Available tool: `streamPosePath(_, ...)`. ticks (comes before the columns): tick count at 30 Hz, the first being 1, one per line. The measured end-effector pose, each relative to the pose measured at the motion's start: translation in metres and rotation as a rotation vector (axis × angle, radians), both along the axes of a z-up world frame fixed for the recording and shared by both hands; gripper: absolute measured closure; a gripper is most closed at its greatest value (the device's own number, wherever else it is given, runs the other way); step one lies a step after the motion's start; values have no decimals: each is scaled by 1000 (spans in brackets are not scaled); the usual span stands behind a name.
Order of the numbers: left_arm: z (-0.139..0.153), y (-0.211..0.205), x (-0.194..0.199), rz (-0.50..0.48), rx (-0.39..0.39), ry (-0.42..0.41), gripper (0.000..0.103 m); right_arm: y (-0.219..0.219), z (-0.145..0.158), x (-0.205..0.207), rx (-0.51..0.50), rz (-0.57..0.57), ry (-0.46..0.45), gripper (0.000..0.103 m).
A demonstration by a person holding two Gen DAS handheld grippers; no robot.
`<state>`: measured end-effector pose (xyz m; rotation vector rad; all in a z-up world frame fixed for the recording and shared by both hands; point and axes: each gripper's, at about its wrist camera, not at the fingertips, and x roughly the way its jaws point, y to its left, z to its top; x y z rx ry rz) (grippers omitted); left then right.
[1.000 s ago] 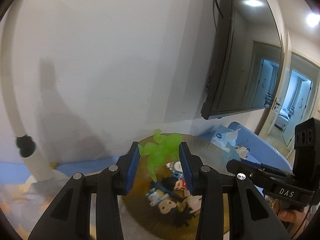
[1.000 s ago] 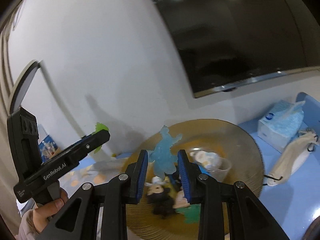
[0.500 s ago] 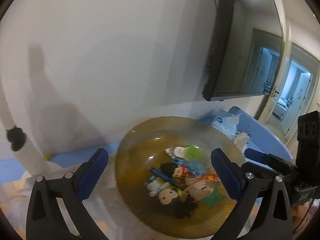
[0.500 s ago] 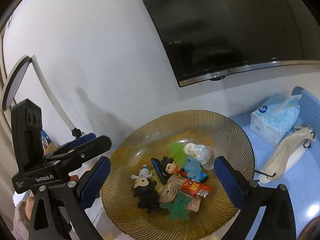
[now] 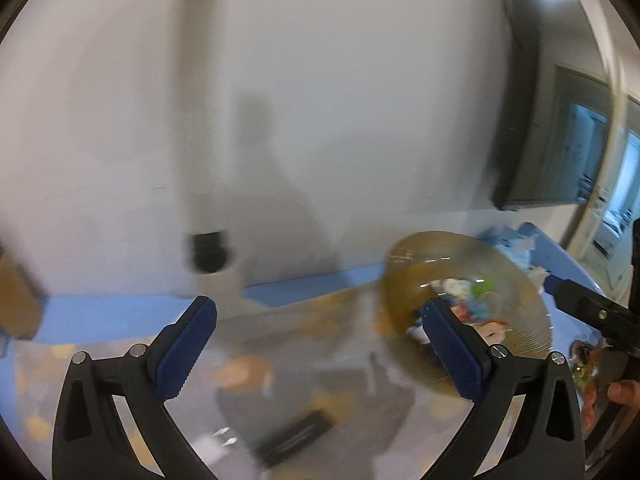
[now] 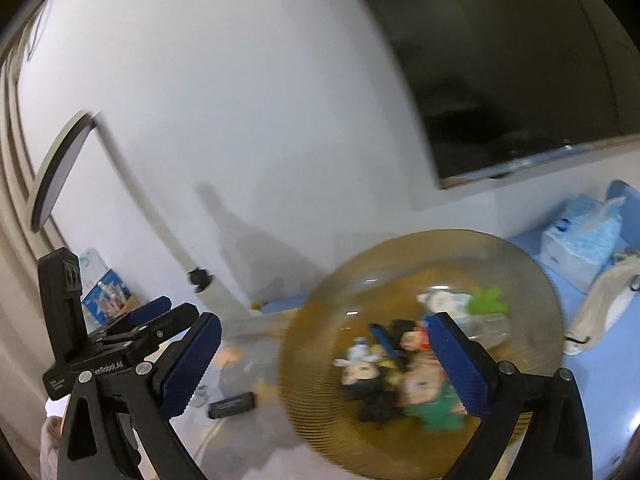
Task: Organize rigid objects
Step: 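Move both open grippers back to the white charger and black USB stick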
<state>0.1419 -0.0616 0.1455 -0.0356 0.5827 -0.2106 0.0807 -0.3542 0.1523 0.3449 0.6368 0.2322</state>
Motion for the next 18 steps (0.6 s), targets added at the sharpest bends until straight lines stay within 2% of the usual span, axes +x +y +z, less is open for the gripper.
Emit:
streamPosePath(7, -14, 74, -21, 122, 1, 55, 1, 86, 0, 6, -91, 134, 1, 0)
streamPosePath(10, -33, 94, -24, 153, -14, 96, 1, 125, -9, 8, -129, 202, 26, 0)
streamPosePath(14, -61, 106, -28, 150, -23, 146, 1, 177, -32, 6, -232, 300, 62, 0)
streamPosePath(18, -82, 109, -31, 144, -28, 183, 1, 211, -65, 8, -317, 371, 136, 0)
